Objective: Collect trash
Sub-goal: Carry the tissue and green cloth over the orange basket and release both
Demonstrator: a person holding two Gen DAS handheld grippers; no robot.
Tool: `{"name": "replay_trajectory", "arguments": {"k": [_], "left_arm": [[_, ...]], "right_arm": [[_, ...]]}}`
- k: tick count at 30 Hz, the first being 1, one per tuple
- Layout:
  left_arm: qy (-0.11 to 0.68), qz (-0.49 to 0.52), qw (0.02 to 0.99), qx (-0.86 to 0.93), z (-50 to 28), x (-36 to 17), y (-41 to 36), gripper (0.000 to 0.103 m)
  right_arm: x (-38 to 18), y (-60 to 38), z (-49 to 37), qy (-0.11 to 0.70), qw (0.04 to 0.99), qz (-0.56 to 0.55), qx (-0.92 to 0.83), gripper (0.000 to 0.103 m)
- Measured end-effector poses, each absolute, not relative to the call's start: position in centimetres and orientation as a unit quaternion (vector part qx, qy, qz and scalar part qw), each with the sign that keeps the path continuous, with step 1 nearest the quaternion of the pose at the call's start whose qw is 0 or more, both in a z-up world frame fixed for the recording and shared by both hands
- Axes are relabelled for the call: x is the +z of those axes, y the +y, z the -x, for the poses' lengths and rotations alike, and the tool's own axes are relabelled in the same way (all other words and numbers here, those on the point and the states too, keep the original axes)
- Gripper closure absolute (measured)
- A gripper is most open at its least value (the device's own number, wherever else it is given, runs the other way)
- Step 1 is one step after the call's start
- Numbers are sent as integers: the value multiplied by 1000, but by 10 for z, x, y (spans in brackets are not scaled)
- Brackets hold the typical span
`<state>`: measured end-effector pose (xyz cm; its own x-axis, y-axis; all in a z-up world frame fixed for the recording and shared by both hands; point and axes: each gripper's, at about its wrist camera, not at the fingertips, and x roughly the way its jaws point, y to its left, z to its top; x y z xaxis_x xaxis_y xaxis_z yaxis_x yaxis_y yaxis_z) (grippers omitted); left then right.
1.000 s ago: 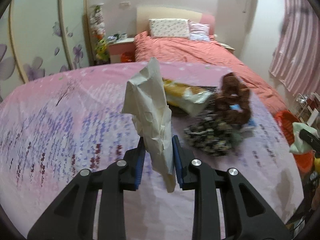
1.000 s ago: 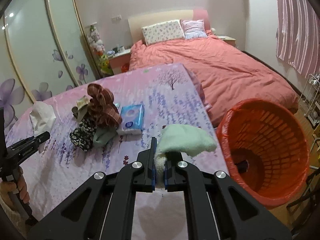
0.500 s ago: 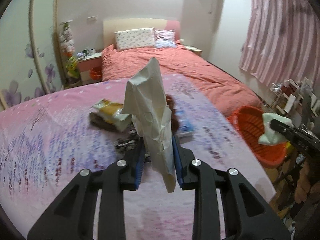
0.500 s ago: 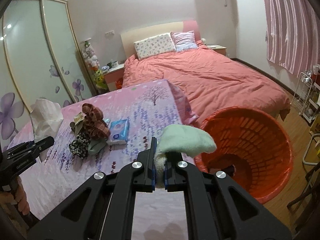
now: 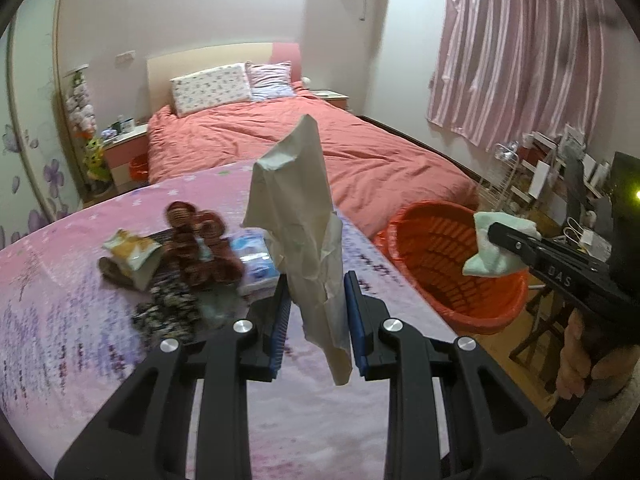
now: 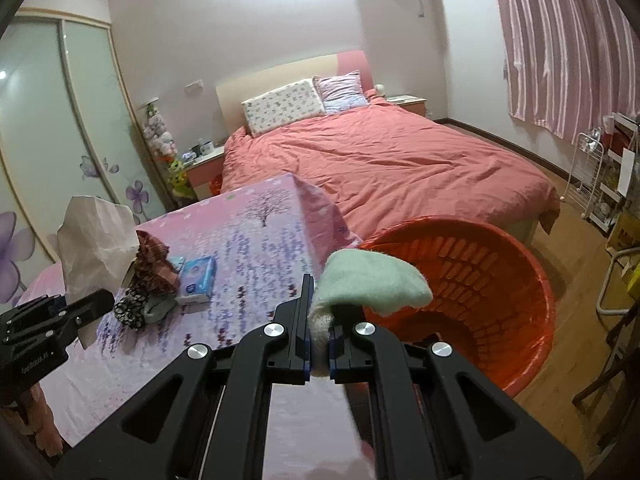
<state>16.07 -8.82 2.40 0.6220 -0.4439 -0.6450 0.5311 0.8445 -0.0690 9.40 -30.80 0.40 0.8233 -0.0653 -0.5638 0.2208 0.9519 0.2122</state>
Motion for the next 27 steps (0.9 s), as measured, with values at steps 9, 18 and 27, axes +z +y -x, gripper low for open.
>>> {"name": "replay_trajectory", "arguments": {"k": [9,18,27], "left_arm": [[350,-71,876,-325,-165,15,-152,76],[364,-93,847,-376,-169,-4,-229,76],[399,-113,829,-374,-191,-39,-282,50]], "right_arm": [[-1,-346,-96,283,941,-149,-109,97],[-5,-394,-104,281,936,-159,-139,97],[-35,-438,-128,343,906,-217,-116,85]]}}
